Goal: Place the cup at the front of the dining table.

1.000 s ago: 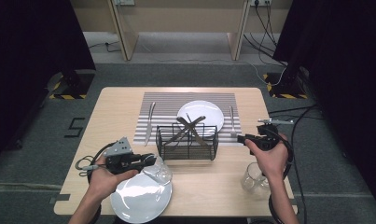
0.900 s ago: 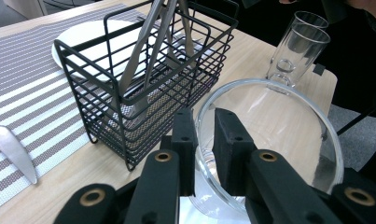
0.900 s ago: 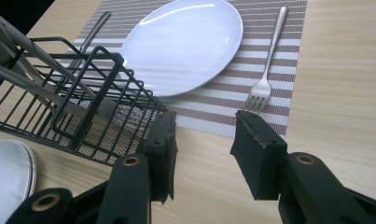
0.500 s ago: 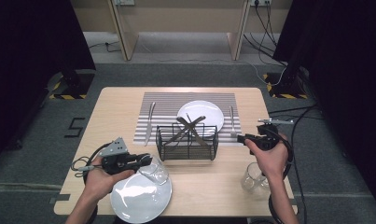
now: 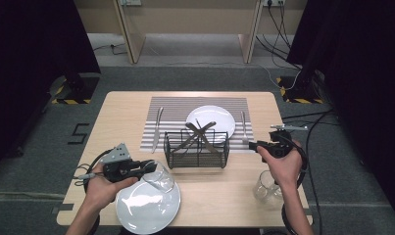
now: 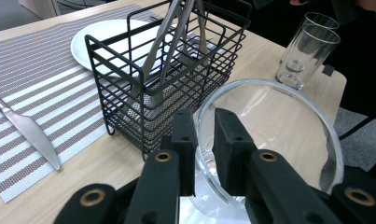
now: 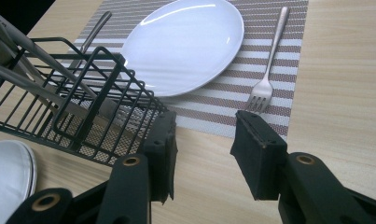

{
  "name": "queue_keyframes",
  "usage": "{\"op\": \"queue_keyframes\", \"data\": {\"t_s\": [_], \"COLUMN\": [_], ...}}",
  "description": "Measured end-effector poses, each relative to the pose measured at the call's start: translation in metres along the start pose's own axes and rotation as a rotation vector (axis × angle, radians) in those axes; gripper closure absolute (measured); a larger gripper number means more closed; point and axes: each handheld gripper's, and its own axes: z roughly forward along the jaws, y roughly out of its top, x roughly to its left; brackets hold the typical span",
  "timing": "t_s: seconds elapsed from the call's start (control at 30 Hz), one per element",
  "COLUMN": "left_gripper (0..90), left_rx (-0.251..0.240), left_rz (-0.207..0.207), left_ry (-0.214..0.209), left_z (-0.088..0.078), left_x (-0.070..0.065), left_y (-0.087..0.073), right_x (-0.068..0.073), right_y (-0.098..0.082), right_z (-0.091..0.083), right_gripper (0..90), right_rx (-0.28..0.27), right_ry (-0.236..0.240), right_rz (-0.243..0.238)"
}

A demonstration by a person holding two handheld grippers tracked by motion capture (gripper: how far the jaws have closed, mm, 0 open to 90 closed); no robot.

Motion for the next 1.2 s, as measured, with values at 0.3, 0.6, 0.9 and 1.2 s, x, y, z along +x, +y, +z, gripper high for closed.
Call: {"op": "queue_keyframes", "data": {"t_s": [0.3,0.6,0.9,1.2], "left_gripper": [78.6,78.5,78.6,78.5], "left_rx": [0.004,0.004,0.005,0.009], "left_rz": [-0.003,-0.006,-0.011,-0.011], "left_ry": [0.006,0.018,0.027,0.038], "left_z": [-0.0017,-0.0046,-0.0078,-0.0088], "left_x": [0.0016,0.0039,0.0061,0.0079], "left_y": [-0.0009,-0.0011,-0.0017,-0.0017], "right_x": [0.0000,-0.0003,-0.0001,-0.0004], "right_y": [0.0000,0.0001,0.0001,0.0004], "right_z": [-0.0005,-0.0010,-0.0012,-0.0017], "right_gripper": [58.8,58.8,58.9,58.9], "right_rx": [-0.001,-0.005,-0.006,-0.008], "right_ry": [0.001,0.000,0.000,0.000], "right_rz": [0.005,0.002,0.003,0.003]}}
